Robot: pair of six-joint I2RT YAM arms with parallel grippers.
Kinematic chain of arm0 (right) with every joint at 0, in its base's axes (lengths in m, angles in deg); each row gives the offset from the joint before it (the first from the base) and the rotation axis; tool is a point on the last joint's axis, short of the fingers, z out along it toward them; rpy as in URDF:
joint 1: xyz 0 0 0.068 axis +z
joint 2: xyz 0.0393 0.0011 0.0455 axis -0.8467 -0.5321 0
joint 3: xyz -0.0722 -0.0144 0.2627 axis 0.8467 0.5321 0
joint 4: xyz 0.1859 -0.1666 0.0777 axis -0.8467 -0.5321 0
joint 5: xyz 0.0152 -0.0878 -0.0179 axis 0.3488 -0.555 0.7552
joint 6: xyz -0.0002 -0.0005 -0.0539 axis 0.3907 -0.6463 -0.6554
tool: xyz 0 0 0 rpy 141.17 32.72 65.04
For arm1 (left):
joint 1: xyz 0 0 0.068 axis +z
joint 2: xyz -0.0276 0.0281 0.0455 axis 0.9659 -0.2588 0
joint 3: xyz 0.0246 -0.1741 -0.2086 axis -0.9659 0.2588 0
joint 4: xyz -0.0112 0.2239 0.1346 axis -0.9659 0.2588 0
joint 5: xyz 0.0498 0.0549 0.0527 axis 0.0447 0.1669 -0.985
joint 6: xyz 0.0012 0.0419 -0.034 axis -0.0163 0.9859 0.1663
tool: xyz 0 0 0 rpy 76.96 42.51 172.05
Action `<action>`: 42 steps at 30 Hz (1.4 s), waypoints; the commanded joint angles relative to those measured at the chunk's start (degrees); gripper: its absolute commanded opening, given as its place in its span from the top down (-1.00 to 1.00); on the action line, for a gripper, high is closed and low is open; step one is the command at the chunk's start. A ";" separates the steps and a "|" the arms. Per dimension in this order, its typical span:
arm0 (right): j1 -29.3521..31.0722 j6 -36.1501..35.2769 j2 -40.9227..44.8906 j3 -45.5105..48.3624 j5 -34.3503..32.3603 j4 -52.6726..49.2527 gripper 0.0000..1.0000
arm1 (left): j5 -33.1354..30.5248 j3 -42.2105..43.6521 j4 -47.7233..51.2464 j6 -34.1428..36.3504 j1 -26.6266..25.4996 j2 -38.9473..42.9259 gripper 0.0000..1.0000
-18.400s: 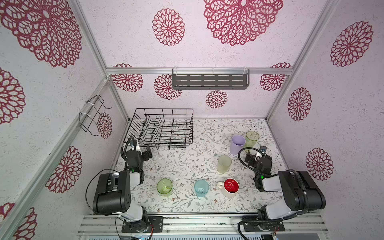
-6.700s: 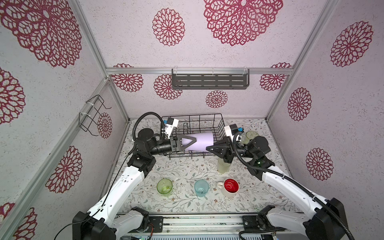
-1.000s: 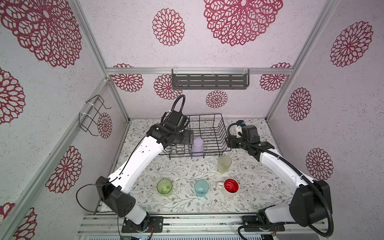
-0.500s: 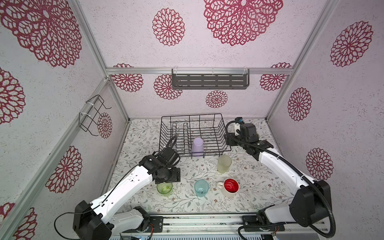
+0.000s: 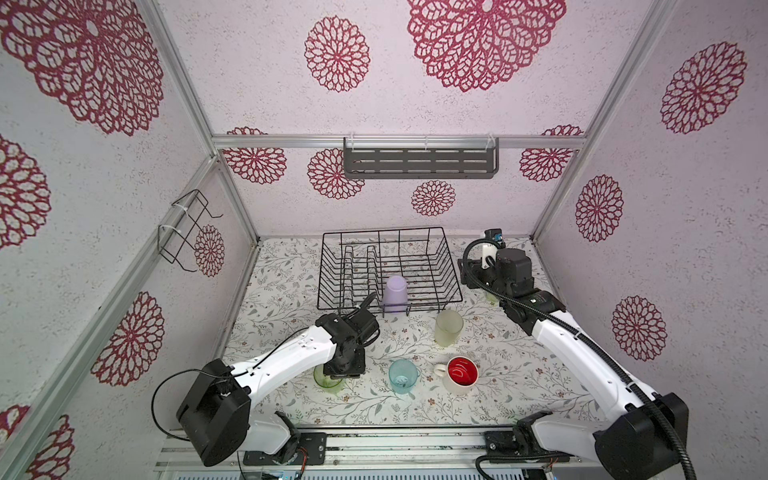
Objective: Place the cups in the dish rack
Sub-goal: 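Move the left gripper down over the green glass on the table, then close the left gripper on the green glass rim and lift it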
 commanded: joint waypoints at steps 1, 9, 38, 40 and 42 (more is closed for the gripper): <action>-0.22 0.27 2.57 0.48 -1.79 3.70 -0.40 | 1.89 -0.52 -3.16 0.30 -0.79 -1.26 0.86; -0.27 2.05 3.65 2.49 -0.57 5.95 -0.40 | -0.17 -8.47 1.28 2.17 -2.40 0.42 1.00; 13.88 -33.42 13.57 28.06 53.09 39.01 -0.98 | 58.14 -10.81 -40.27 6.85 15.35 10.54 0.89; 14.38 -36.08 12.88 27.97 52.62 38.43 -0.98 | 60.56 -10.14 -41.97 6.05 15.20 10.31 0.89; 14.66 -37.75 12.60 28.59 50.86 39.88 -0.98 | 61.75 -9.24 -43.81 5.20 15.25 10.63 0.89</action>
